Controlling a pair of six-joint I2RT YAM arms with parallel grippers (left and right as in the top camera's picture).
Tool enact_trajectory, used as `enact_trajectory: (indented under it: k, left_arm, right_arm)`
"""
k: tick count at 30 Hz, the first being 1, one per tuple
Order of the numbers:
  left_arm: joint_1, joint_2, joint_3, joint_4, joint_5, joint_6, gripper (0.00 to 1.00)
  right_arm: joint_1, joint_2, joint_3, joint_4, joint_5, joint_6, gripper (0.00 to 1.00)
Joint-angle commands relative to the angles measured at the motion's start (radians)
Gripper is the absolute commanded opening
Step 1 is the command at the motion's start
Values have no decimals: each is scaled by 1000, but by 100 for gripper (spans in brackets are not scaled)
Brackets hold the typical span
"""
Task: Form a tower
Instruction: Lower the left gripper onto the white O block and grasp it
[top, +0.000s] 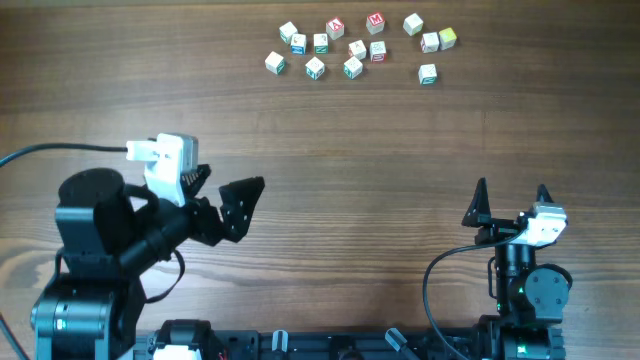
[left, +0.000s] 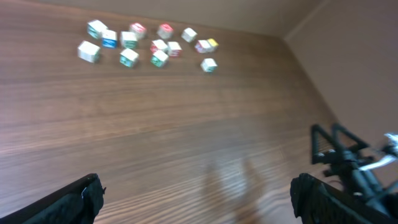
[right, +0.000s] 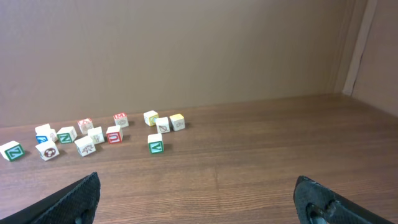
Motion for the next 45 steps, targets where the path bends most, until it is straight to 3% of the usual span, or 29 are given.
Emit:
enact_trajectory:
  k: [1, 4, 8, 13, 18, 20, 28, 35, 38, 41, 42, 45]
  left_arm:
    - [5, 47, 25, 31, 14, -165, 100]
    - [5, 185, 76, 23, -46, -172, 100]
    - [-1, 575, 290, 25, -107, -151, 100]
    - [-125, 901, 531, 141, -287, -158, 100]
    - [-242, 1060, 531, 326, -490, -66, 100]
    - [-274, 1155, 531, 438, -510, -18, 100]
    - [-287, 1458, 531, 864, -613, -15, 100]
    - [-287, 1582, 531, 898, -570, -16, 95]
    - [-287, 1597, 531, 896, -567, -16, 75]
    - [-289, 1629, 531, 893, -564, -16, 71]
    - [-290, 1633, 531, 883, -565, -16, 55]
    - [-290, 1627, 531, 887, -570, -15, 33]
  right_arm:
    - [-6, -6, -1, 4, -12, -12, 100]
    - [-6, -6, -1, 4, -12, -12, 100]
    - [-6, -6, -1, 4, -12, -12, 100]
    - [-6, -6, -1, 4, -12, -12, 100]
    - [-6, -6, -1, 4, -12, -12, 100]
    - [-6, -6, -1, 4, -12, -12, 100]
    - [-6, -6, -1, 4, -12, -12, 100]
    - [-6, -6, -1, 4, -12, -12, 100]
    - [-6, -6, -1, 4, -12, -12, 100]
    - [-6, -6, -1, 4, -12, -12, 100]
    - [-6, -6, -1, 4, -12, -12, 100]
    - [-6, -6, -1, 4, -12, -12, 100]
